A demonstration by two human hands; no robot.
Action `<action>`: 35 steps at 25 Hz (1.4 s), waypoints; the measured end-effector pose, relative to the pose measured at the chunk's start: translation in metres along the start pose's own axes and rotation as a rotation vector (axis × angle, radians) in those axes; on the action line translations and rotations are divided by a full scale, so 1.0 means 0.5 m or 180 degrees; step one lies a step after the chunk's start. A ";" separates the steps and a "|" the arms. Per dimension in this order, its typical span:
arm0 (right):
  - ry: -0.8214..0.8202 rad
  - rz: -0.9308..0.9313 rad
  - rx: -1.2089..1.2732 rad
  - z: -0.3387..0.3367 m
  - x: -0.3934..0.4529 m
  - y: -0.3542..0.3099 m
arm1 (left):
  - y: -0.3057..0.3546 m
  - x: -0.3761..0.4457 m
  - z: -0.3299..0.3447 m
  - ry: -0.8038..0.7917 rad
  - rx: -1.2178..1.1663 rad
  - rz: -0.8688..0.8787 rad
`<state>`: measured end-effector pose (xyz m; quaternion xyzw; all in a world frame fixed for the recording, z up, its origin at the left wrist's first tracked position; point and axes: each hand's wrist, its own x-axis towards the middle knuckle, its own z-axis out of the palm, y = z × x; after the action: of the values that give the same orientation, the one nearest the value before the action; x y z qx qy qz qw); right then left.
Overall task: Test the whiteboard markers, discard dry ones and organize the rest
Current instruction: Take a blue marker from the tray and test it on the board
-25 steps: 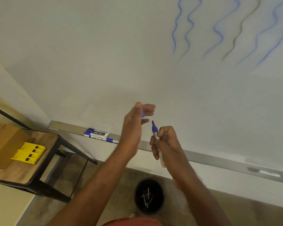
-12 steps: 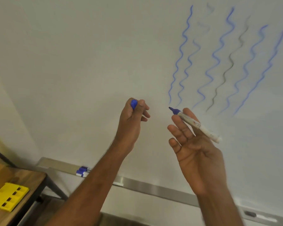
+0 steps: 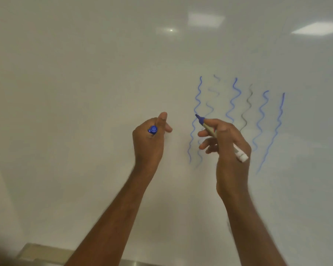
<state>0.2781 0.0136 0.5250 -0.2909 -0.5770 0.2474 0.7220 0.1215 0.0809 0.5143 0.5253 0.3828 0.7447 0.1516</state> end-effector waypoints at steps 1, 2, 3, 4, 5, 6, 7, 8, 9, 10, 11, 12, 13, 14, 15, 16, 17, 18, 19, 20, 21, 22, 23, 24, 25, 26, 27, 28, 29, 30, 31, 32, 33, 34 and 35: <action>0.0024 -0.0192 -0.0212 0.009 0.016 -0.004 | -0.001 0.016 0.006 0.0012 0.0203 0.0374; 0.0043 -0.0348 -0.0447 0.018 0.029 -0.005 | -0.005 0.031 0.011 0.0035 0.0454 0.0778; 0.0089 -0.0494 -0.0721 0.027 0.041 -0.003 | -0.010 0.045 0.017 0.0067 0.0721 0.1173; 0.0172 -0.0648 -0.1019 0.036 0.053 0.000 | -0.021 0.062 0.022 0.0096 0.0967 0.1523; 0.0290 -0.0809 -0.1317 0.045 0.065 0.005 | -0.032 0.079 0.027 0.0100 0.1204 0.1800; 0.0405 -0.0955 -0.1565 0.054 0.077 0.009 | -0.042 0.097 0.030 0.0091 0.1428 0.2014; 0.0478 -0.1062 -0.1733 0.062 0.088 0.013 | -0.052 0.113 0.033 0.0081 0.1654 0.2167; 0.0509 -0.1140 -0.1827 0.069 0.100 0.017 | -0.062 0.127 0.035 0.0087 0.1880 0.2276; 0.0530 -0.1228 -0.1889 0.075 0.111 0.020 | -0.070 0.138 0.037 0.0099 0.2081 0.2373; 0.0556 -0.1340 -0.1940 0.079 0.121 0.024 | -0.078 0.145 0.037 0.0113 0.2251 0.2461; 0.0587 -0.1458 -0.1982 0.083 0.129 0.026 | -0.085 0.151 0.039 0.0115 0.2380 0.2535; 0.0614 -0.1552 -0.2014 0.087 0.137 0.028 | -0.091 0.153 0.040 0.0106 0.2480 0.2590; 0.0637 -0.1615 -0.2028 0.092 0.144 0.029 | -0.097 0.153 0.041 0.0097 0.2552 0.2623; 0.0660 -0.1657 -0.2028 0.097 0.152 0.031 | -0.101 0.154 0.041 0.0101 0.2592 0.2635; 0.0690 -0.1689 -0.2044 0.102 0.159 0.035 | -0.104 0.155 0.040 0.0115 0.2609 0.2636; 0.0721 -0.1719 -0.2085 0.107 0.165 0.039 | -0.106 0.158 0.039 0.0131 0.2617 0.2637; 0.0739 -0.1739 -0.2121 0.112 0.169 0.044 | -0.107 0.158 0.039 0.0147 0.2631 0.2637; 0.0746 -0.1747 -0.2125 0.115 0.171 0.050 | -0.109 0.158 0.038 0.0161 0.2650 0.2642; 0.0739 -0.1739 -0.2115 0.116 0.171 0.056 | -0.109 0.157 0.039 0.0167 0.2654 0.2647; 0.0719 -0.1721 -0.2120 0.116 0.169 0.062 | -0.109 0.156 0.039 0.0168 0.2641 0.2658; 0.0689 -0.1698 -0.2144 0.116 0.164 0.068 | -0.109 0.156 0.039 0.0163 0.2624 0.2668; 0.0671 -0.1677 -0.2164 0.115 0.160 0.073 | -0.110 0.156 0.039 0.0160 0.2615 0.2673; 0.0680 -0.1657 -0.2170 0.113 0.156 0.077 | -0.110 0.156 0.038 0.0159 0.2619 0.2678; 0.0701 -0.1641 -0.2178 0.112 0.153 0.080 | -0.111 0.156 0.038 0.0160 0.2629 0.2683; 0.0706 -0.1628 -0.2204 0.110 0.149 0.084 | -0.110 0.155 0.037 0.0161 0.2629 0.2682; 0.0697 -0.1621 -0.2235 0.109 0.144 0.087 | -0.110 0.155 0.037 0.0164 0.2620 0.2680; 0.0689 -0.1611 -0.2250 0.107 0.138 0.091 | -0.110 0.155 0.037 0.0171 0.2611 0.2680; 0.0688 -0.1593 -0.2249 0.105 0.132 0.097 | -0.111 0.155 0.037 0.0181 0.2605 0.2681; 0.0689 -0.1571 -0.2251 0.101 0.124 0.103 | -0.111 0.154 0.037 0.0188 0.2603 0.2681; 0.0701 -0.1546 -0.2270 0.098 0.115 0.110 | -0.111 0.154 0.038 0.0194 0.2606 0.2682; 0.0731 -0.1511 -0.2292 0.094 0.104 0.118 | -0.111 0.153 0.038 0.0198 0.2616 0.2682; 0.0761 -0.1471 -0.2301 0.091 0.093 0.128 | -0.111 0.154 0.038 0.0203 0.2635 0.2682; 0.0760 -0.1444 -0.2315 0.088 0.081 0.138 | -0.112 0.154 0.037 0.0207 0.2656 0.2681; 0.0721 -0.1440 -0.2352 0.085 0.068 0.150 | -0.112 0.153 0.037 0.0214 0.2670 0.2677; 0.0669 -0.1437 -0.2400 0.083 0.055 0.161 | -0.112 0.152 0.037 0.0220 0.2671 0.2673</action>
<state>0.2415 0.0952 0.4942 -0.4240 -0.5993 -0.1747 0.6561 0.0977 0.1731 0.5269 0.6223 0.4086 0.5426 -0.3891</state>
